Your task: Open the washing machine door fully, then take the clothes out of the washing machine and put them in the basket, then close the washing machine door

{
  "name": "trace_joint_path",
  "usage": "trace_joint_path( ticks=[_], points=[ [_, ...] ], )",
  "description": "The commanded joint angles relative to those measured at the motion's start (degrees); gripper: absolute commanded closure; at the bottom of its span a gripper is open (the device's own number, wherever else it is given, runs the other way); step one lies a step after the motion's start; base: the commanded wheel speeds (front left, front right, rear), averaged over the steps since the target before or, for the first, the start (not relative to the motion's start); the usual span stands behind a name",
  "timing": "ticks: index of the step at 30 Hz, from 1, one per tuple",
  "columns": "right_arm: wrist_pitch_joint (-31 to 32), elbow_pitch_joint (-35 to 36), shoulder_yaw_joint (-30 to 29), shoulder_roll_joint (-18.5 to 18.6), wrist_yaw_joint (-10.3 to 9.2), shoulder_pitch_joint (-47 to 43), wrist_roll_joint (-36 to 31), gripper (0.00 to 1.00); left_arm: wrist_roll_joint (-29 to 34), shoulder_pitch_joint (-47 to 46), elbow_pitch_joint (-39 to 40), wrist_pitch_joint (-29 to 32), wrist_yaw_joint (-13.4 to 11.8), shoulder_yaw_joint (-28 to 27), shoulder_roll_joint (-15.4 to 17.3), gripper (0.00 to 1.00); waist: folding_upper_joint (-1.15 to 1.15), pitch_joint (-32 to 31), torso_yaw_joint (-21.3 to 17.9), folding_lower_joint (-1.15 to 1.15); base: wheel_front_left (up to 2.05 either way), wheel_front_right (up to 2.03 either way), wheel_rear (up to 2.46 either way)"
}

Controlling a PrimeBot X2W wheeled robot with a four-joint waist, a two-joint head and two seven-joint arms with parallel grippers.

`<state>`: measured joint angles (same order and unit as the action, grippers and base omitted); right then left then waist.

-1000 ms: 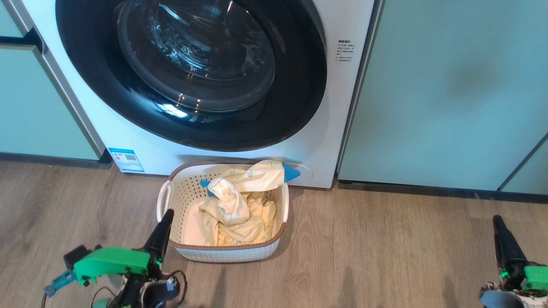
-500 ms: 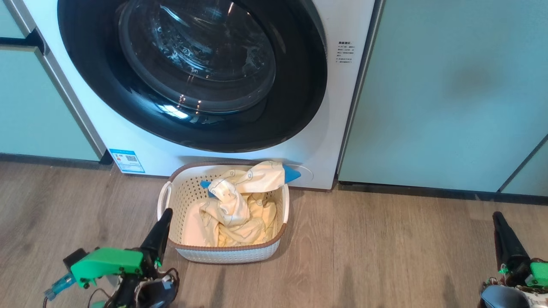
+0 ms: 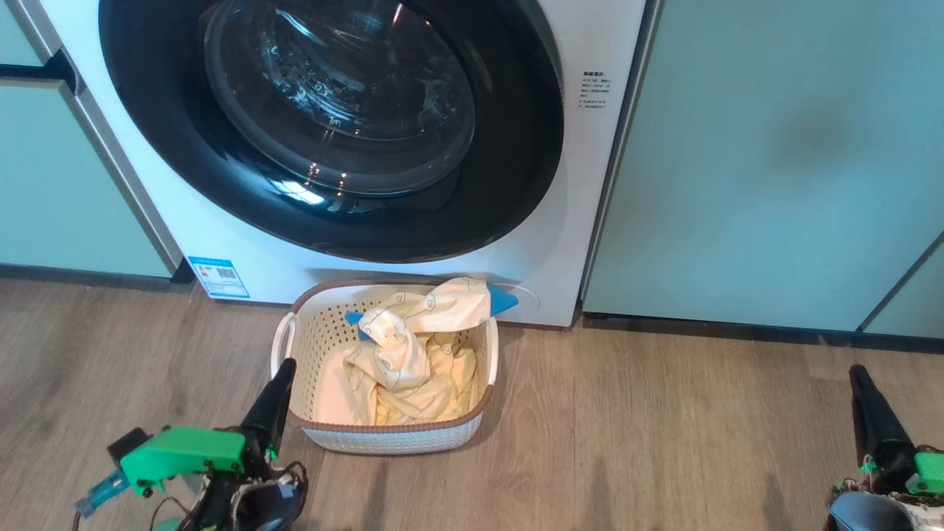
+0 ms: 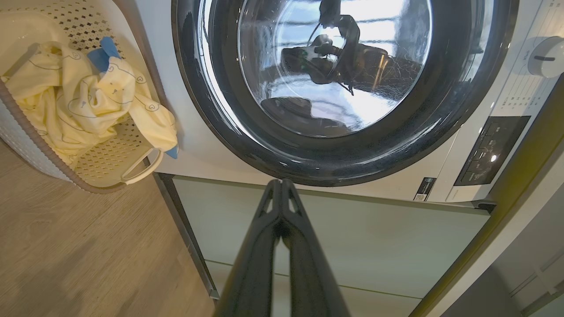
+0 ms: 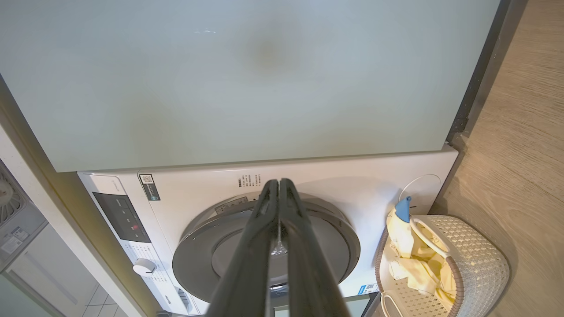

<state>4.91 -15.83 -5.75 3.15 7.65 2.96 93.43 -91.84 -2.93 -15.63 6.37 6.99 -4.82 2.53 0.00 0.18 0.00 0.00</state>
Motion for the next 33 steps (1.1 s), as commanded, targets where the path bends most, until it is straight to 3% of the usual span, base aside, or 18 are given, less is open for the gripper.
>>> trace_joint_path(
  ticks=[1, 33],
  points=[
    [0.38, 1.89, 0.73, 0.82, -0.16, 3.09, -0.02, 1.0, -0.27, -3.27, 1.57, 0.17, 0.49, -1.76, 0.35, 1.0, 0.0, 0.0, 0.0, 0.0, 0.0, 0.0, 0.0],
    [0.79, 1.85, 0.22, 0.46, -0.16, 3.13, -0.45, 1.0, -0.3, -3.26, 1.57, 0.15, 0.49, -1.73, 0.35, 1.0, 0.0, 0.0, 0.0, 0.0, 0.0, 0.0, 0.0]
  ],
)
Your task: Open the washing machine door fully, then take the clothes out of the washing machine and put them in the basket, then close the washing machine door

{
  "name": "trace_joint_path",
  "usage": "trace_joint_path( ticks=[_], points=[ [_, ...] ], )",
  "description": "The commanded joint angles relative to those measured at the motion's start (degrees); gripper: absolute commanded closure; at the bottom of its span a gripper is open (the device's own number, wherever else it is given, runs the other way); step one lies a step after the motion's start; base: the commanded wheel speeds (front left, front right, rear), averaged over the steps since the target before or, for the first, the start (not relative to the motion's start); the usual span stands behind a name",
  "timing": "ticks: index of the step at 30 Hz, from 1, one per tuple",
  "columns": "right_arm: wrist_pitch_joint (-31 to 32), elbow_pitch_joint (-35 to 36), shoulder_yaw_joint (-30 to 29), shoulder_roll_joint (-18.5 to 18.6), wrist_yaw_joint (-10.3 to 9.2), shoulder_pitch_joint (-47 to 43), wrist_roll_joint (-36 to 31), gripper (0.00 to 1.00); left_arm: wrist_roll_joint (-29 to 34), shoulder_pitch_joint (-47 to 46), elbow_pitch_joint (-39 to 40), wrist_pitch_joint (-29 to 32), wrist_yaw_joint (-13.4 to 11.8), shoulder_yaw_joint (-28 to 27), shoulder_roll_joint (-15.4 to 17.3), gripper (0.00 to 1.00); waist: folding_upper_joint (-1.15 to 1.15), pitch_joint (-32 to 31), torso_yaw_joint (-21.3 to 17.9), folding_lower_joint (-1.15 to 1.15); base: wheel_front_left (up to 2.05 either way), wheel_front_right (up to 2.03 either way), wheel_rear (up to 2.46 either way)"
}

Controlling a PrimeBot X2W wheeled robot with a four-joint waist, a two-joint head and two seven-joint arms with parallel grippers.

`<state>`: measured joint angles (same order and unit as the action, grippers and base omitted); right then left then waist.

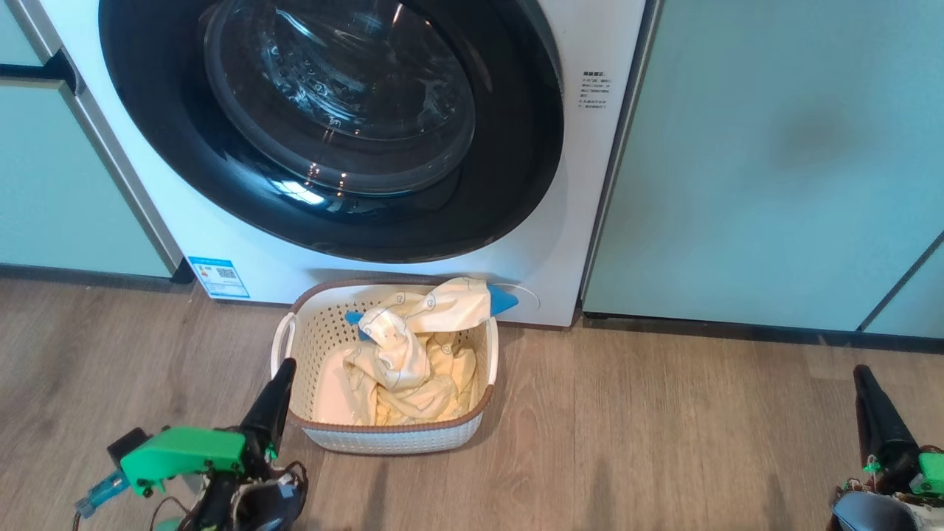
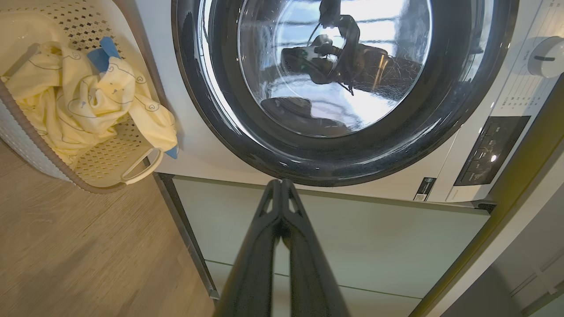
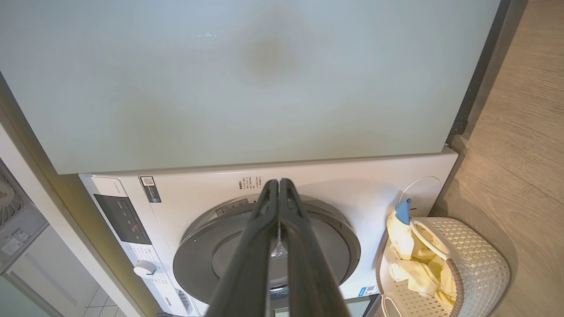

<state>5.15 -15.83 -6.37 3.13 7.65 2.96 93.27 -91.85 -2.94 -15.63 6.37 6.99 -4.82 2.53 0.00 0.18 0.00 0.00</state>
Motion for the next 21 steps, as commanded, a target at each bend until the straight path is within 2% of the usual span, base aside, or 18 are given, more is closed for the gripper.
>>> trace_joint_path(
  ticks=[1, 21],
  points=[
    [0.56, 1.85, 0.82, 0.47, -0.16, 3.13, -0.3, 1.0, -0.29, -3.25, 1.57, 0.15, 0.49, -1.73, 0.35, 1.0, 0.0, 0.0, 0.0, 0.0, 0.0, 0.0, 0.0],
    [0.76, 1.84, 0.57, 0.3, -0.16, 3.16, -0.5, 1.0, -0.3, -3.25, 1.58, 0.14, 0.49, -1.72, 0.35, 1.0, 0.0, 0.0, 0.0, 0.0, 0.0, 0.0, 0.0]
  ],
)
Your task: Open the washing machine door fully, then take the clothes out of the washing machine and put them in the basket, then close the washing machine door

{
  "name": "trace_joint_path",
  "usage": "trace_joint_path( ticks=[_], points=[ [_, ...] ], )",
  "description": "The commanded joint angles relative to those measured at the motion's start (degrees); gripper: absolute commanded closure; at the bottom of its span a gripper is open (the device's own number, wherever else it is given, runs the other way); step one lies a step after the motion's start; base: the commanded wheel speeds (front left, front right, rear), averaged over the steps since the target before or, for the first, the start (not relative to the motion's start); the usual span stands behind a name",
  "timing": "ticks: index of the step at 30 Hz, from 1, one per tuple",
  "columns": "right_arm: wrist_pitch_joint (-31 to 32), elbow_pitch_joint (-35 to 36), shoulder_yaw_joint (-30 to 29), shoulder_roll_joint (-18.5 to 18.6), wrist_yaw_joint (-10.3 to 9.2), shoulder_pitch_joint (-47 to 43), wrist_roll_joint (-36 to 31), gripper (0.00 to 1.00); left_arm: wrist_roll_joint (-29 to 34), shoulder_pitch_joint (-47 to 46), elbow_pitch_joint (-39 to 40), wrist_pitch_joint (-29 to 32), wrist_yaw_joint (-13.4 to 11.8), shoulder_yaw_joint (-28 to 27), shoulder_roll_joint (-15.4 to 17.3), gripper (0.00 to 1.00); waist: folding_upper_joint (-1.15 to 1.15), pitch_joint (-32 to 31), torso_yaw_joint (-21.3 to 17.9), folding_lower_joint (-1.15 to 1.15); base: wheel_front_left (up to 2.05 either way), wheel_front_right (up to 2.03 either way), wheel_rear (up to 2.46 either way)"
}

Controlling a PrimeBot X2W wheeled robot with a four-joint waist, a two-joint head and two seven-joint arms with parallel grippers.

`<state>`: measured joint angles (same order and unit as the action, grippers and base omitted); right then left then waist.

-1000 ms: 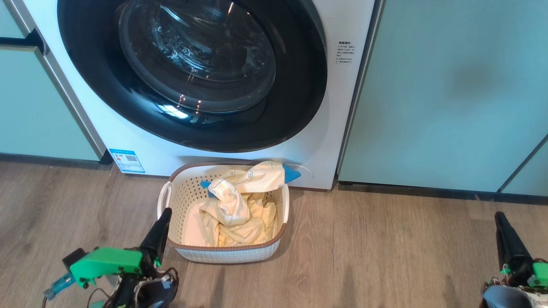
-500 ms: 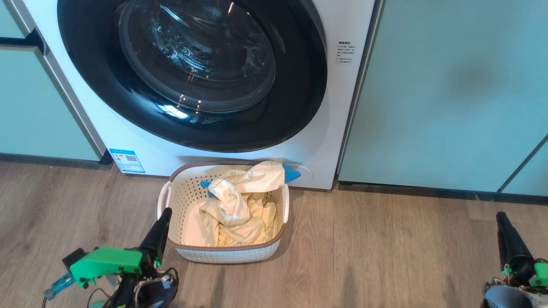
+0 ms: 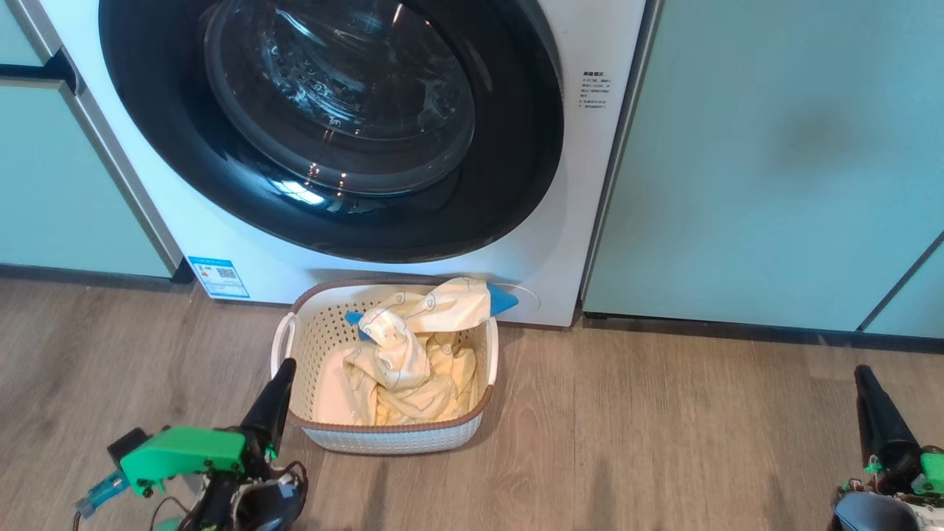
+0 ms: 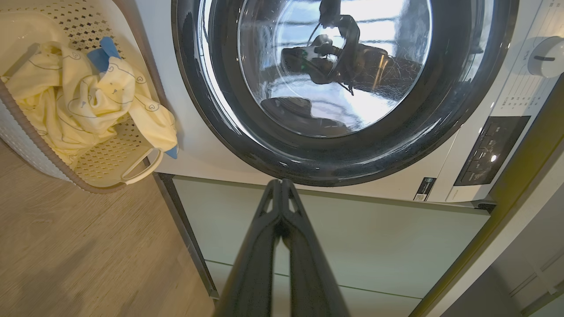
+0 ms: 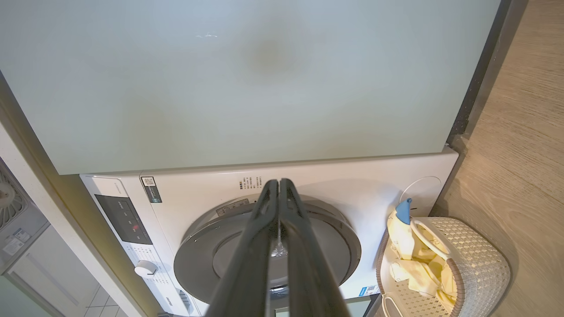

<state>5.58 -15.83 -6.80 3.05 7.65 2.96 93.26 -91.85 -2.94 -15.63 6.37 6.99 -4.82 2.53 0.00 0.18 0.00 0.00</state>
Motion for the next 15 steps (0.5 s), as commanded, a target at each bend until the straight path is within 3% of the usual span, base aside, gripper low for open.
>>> trace_joint_path(
  ticks=[1, 15],
  points=[
    [0.34, 1.84, 0.99, 0.37, -0.16, 3.16, -0.5, 1.0, -0.3, -3.25, 1.58, 0.14, 0.49, -1.72, 0.35, 1.0, 0.0, 0.0, 0.0, 0.0, 0.0, 0.0, 0.0],
    [0.45, 1.83, 0.85, 0.27, -0.16, 3.17, -0.62, 1.0, -0.3, -3.25, 1.58, 0.13, 0.49, -1.72, 0.35, 1.0, 0.0, 0.0, 0.0, 0.0, 0.0, 0.0, 0.0]
  ],
)
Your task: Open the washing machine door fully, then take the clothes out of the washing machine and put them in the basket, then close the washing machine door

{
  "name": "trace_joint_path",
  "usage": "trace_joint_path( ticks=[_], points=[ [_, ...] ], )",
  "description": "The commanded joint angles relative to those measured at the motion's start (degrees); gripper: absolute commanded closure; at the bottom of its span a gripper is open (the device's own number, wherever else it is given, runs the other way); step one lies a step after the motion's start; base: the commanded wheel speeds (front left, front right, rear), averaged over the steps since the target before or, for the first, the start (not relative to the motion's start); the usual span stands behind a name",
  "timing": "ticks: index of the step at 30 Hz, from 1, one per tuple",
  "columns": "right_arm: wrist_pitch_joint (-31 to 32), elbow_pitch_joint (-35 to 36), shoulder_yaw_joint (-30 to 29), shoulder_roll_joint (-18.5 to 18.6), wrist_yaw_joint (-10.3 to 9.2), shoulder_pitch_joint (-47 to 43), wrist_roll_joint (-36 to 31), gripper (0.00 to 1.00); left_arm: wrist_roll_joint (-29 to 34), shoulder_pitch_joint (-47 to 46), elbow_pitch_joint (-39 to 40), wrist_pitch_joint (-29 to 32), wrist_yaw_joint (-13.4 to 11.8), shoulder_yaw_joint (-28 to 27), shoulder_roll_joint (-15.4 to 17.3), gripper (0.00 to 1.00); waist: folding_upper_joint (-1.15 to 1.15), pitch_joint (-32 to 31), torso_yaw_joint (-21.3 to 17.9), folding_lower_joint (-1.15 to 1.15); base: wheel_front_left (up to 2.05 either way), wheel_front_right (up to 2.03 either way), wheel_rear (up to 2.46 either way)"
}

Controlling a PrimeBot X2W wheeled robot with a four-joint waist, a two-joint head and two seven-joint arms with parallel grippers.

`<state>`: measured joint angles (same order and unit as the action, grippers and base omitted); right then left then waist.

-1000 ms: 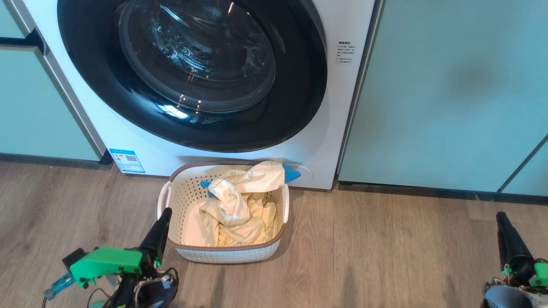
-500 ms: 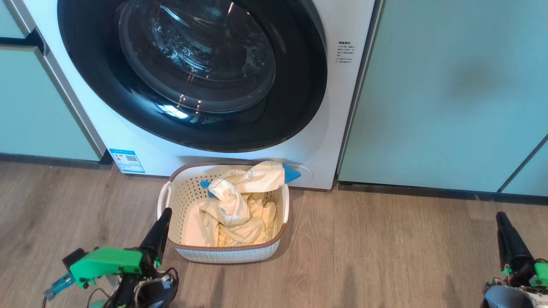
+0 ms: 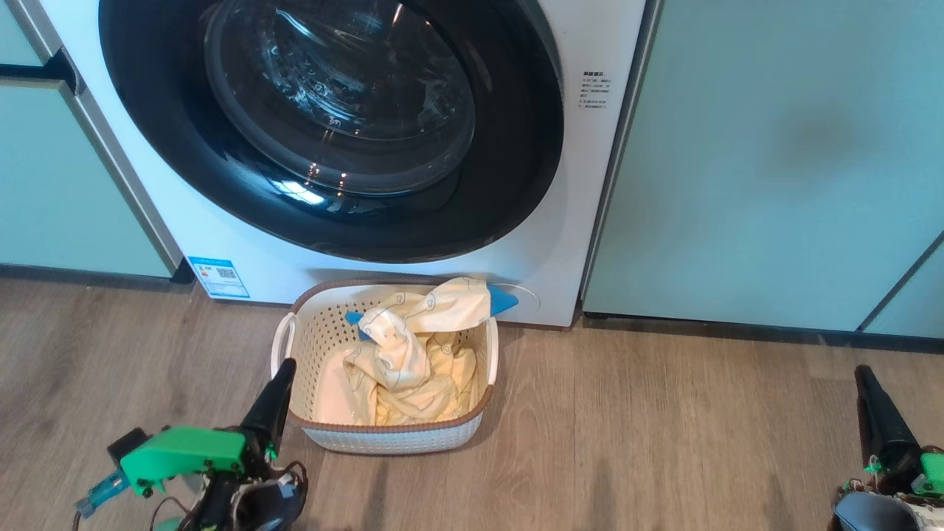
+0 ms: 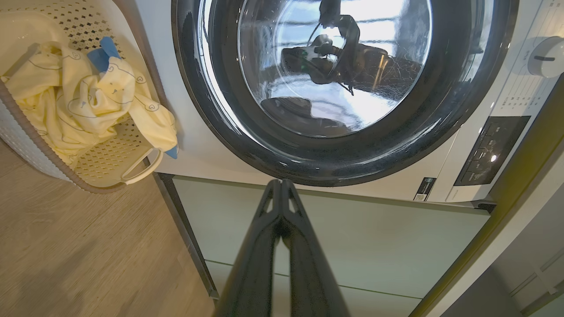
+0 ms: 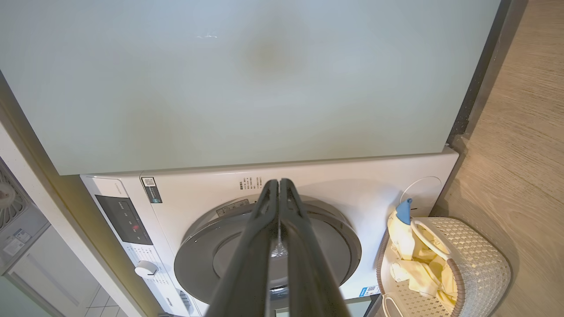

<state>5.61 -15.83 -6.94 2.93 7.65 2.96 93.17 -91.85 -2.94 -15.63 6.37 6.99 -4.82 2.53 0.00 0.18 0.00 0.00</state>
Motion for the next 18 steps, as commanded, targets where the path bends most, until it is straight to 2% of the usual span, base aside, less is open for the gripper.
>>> trace_joint_path(
  ticks=[1, 18],
  points=[
    [0.42, 1.83, 0.99, 0.38, -0.16, 3.17, -0.54, 1.0, -0.3, -3.25, 1.58, 0.13, 0.49, -1.72, 0.35, 1.0, 0.0, 0.0, 0.0, 0.0, 0.0, 0.0, 0.0],
    [0.53, 1.82, 0.85, 0.29, -0.16, 3.18, -0.65, 1.0, -0.31, -3.25, 1.58, 0.13, 0.49, -1.71, 0.35, 1.0, 0.0, 0.0, 0.0, 0.0, 0.0, 0.0, 0.0]
  ],
)
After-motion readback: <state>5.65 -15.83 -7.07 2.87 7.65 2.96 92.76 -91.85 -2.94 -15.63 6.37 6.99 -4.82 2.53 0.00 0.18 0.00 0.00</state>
